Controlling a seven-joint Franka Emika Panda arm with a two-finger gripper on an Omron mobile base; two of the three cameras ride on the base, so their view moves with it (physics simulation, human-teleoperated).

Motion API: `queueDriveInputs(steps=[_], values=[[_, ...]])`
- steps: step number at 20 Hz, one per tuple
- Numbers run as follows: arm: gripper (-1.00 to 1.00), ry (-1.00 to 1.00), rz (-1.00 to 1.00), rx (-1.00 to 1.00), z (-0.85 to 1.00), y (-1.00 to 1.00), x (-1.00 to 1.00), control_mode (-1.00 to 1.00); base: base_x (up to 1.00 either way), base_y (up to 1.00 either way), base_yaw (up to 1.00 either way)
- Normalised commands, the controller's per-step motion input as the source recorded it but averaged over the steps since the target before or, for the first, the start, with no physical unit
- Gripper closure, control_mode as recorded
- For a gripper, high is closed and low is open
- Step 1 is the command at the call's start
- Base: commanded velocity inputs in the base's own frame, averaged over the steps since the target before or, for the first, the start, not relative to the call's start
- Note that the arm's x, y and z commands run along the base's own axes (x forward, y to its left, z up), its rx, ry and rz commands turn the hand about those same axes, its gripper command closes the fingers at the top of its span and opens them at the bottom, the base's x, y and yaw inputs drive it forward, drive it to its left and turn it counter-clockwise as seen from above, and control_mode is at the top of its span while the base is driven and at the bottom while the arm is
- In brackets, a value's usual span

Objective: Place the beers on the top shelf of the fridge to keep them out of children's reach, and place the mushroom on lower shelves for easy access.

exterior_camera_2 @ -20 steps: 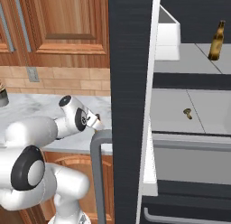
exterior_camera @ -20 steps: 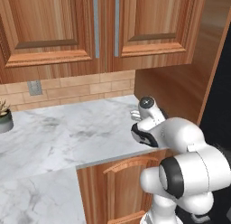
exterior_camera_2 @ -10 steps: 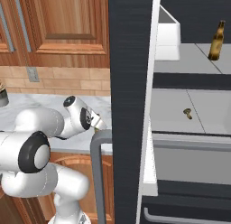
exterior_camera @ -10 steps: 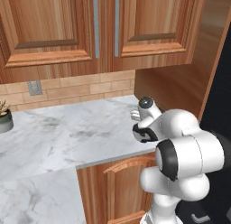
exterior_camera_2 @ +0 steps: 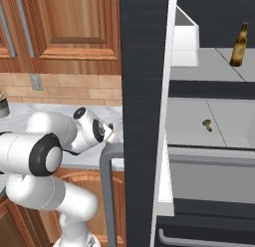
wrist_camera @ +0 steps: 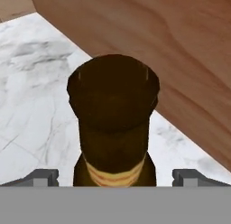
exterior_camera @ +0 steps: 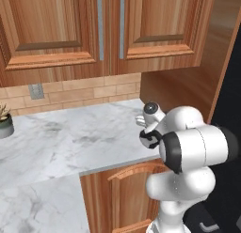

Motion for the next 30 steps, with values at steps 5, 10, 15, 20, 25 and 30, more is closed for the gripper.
queueDriveInputs(steps=[5, 10, 15, 20, 25, 30], values=[[1.0, 0.0, 0.0, 0.0, -0.12, -0.02, 0.12, -1.0, 0.0, 0.0, 0.0], [1.0, 0.0, 0.0, 0.0, -0.03, 0.0, 0.13, -1.0, 0.0, 0.0, 0.0], [1.0, 0.0, 0.11, 0.0, 0.12, 0.0, -0.25, -1.0, 0.0, 0.0, 0.0], [1.0, -0.01, 0.23, 0.0, 0.83, 0.03, -0.62, -1.0, 0.0, 0.0, 0.0], [1.0, 0.0, 0.25, 0.0, 1.0, 0.1, -0.57, -1.0, 0.0, 0.0, 0.0], [1.0, 0.0, 0.23, -0.01, 1.0, 0.46, -0.54, -1.0, 0.0, 0.0, 0.0]])
